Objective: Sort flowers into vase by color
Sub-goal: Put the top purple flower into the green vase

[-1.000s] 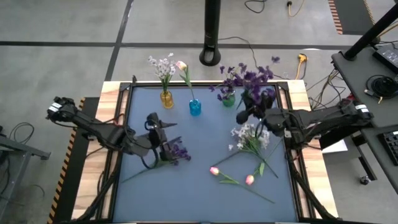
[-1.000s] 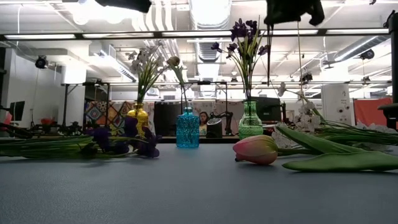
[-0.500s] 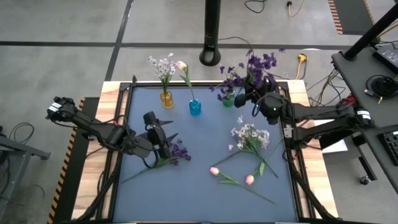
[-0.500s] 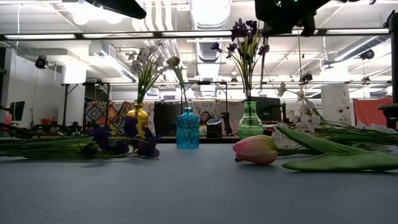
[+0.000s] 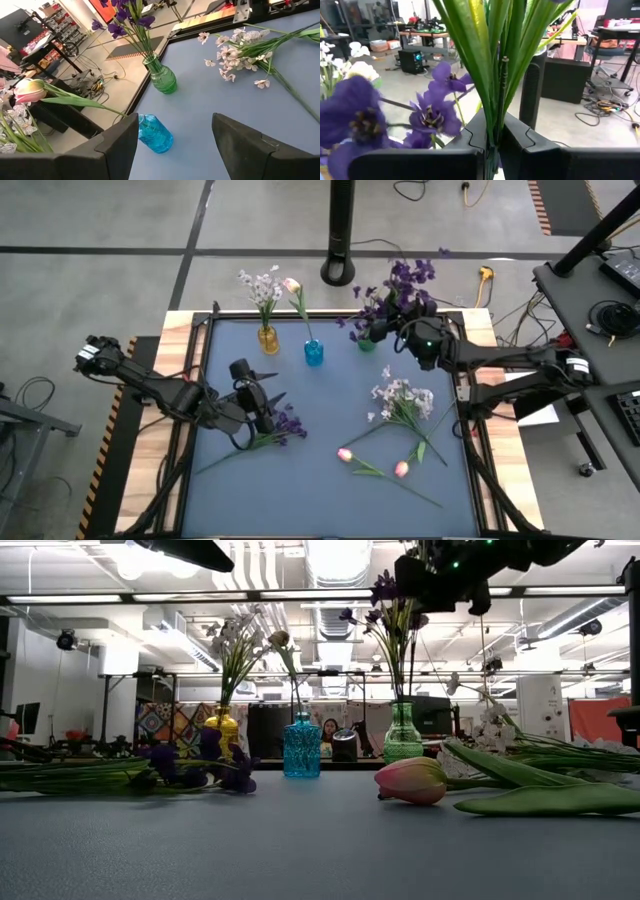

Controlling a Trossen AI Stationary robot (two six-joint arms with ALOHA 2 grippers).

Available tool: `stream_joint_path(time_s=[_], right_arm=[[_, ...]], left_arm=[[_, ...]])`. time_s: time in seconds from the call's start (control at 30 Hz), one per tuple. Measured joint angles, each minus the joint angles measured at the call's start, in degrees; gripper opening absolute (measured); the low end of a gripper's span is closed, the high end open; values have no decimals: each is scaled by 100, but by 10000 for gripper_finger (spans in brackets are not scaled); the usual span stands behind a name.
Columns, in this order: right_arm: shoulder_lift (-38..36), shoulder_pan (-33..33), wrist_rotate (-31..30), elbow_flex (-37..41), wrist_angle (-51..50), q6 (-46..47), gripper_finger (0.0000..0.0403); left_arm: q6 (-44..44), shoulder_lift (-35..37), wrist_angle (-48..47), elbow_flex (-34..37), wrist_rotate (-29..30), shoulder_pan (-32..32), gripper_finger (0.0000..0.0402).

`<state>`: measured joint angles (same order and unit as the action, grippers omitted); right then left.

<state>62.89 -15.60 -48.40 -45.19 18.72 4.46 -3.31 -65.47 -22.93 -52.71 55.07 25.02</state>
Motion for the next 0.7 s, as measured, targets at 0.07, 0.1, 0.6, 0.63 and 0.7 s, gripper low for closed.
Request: stream_joint_path(time_s=[0.07,0.1,0.6,0.63,0.7], right_arm=[[65,-64,112,0,93,-1,22],[99,-98,179,0,157,0,22],[436,-208,238,0,202,-66,23],[448,-208,240,0,175,-62,24],[476,-208,240,0,165,-60,31]], left_arm=[[0,0,-5,0,-2,0,236],[1,0,-5,0,-2,0,236],[0,0,-44,0,-7,0,236],[-1,0,-44,0,-7,0,236],[0,0,-43,0,-9,0,236]])
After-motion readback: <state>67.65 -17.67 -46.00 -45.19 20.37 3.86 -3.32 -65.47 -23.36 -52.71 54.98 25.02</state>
